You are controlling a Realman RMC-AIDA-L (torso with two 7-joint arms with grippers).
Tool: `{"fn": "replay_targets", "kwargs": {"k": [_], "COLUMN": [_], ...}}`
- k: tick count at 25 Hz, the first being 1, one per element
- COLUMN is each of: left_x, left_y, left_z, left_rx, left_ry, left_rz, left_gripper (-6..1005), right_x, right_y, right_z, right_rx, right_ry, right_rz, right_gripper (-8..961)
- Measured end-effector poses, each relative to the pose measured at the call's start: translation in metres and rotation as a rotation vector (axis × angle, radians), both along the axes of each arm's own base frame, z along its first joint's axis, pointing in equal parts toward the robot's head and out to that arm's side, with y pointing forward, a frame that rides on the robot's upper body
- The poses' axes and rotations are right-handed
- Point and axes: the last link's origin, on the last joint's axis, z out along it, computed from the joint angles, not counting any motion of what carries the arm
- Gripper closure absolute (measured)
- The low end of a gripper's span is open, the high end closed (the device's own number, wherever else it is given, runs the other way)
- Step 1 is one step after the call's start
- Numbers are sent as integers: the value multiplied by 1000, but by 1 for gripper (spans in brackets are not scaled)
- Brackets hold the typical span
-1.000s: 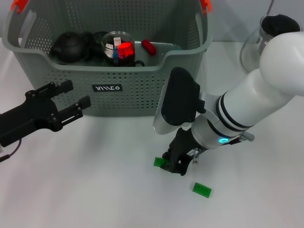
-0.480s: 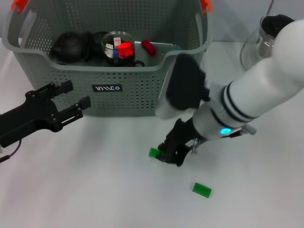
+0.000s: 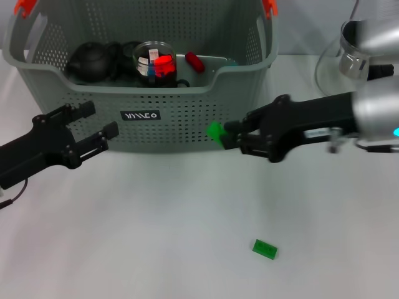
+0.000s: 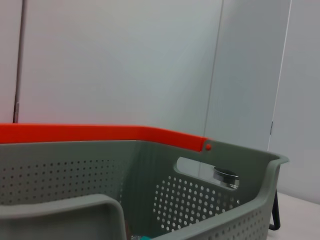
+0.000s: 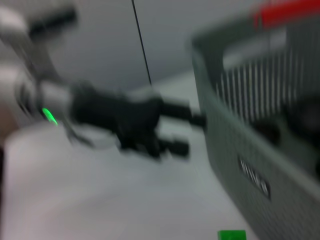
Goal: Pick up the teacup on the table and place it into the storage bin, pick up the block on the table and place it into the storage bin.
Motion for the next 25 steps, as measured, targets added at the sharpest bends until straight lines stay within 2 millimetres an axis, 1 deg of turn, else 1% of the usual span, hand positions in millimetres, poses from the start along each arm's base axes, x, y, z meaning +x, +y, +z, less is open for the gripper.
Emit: {"fn": "replay_targets", "kwargs": {"k": [1, 2, 3, 7, 9, 10, 12, 15, 18, 22, 25], "left_x": [0, 1, 1, 3, 3, 3, 4, 4, 3, 3, 4], "left_y": [0, 1, 1, 4, 4, 5, 5, 5, 4, 3, 3], "left_z": [0, 0, 0, 1, 1, 2, 2, 2, 2, 3, 3], "left_rx": [1, 1, 1, 3, 3, 5, 5, 4, 5, 12, 11], "left_ry": [0, 0, 0, 1, 2, 3, 3, 3, 1, -6, -10], "left_rz": [-1, -3, -3, -8, -10, -11, -13, -16, -17, -15, -17], "left_gripper": [308, 308, 308, 308, 308, 308, 308, 309, 309, 309, 309], "right_x": [1, 0, 0, -6, -13, -18, -28, -49, -73, -99, -112], "right_y": [-5, -15, -15, -29, -30, -27, -14, 19, 52, 91, 109], "right_z": [10, 28, 28, 58, 69, 73, 78, 77, 69, 57, 41], "right_rx": [-7, -20, -20, -12, 7, 29, 80, 155, 206, 276, 310], "right_ry": [71, 189, 189, 373, 442, 464, 471, 365, 204, -10, -176], "right_rz": [22, 77, 77, 180, 222, 230, 219, 159, 96, -64, -112], "right_gripper": [762, 762, 762, 761, 761, 761, 761, 762, 752, 738, 727]}}
